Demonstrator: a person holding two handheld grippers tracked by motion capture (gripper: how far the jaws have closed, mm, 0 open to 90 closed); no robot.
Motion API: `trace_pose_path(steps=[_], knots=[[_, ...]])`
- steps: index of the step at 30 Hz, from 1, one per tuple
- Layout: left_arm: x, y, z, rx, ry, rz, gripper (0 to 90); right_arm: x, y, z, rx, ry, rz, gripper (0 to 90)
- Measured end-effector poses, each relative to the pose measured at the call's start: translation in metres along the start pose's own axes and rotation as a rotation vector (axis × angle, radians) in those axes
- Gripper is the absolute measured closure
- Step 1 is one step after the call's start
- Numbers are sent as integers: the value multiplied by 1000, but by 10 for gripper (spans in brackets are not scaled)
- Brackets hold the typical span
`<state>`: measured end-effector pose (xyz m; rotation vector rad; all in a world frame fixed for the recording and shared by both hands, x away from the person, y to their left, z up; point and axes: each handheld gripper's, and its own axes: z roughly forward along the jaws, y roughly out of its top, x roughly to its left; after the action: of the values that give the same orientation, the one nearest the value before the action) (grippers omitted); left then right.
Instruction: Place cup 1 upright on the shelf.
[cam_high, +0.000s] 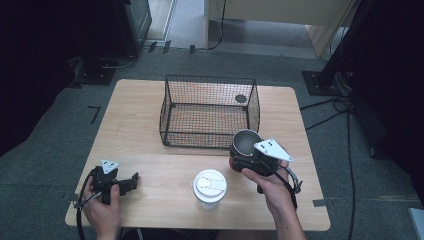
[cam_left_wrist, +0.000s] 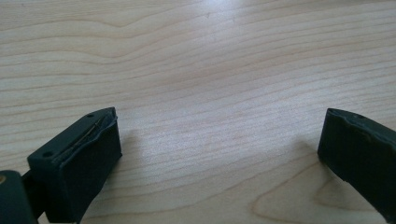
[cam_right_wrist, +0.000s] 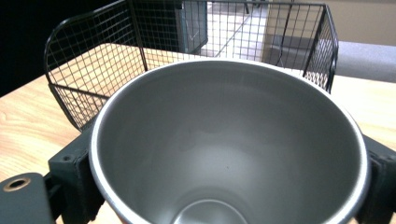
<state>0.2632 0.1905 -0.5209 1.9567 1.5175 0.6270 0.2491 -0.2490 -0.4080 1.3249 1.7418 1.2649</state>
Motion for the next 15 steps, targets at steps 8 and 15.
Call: trace_pose_path(steps=[8,15], knots=[[0,0,0,0,0,-1,0,4,12,5,-21,0,-10,69],[0,0,0,1,0,0,0,6,21,7,-46,-6,-18,69]])
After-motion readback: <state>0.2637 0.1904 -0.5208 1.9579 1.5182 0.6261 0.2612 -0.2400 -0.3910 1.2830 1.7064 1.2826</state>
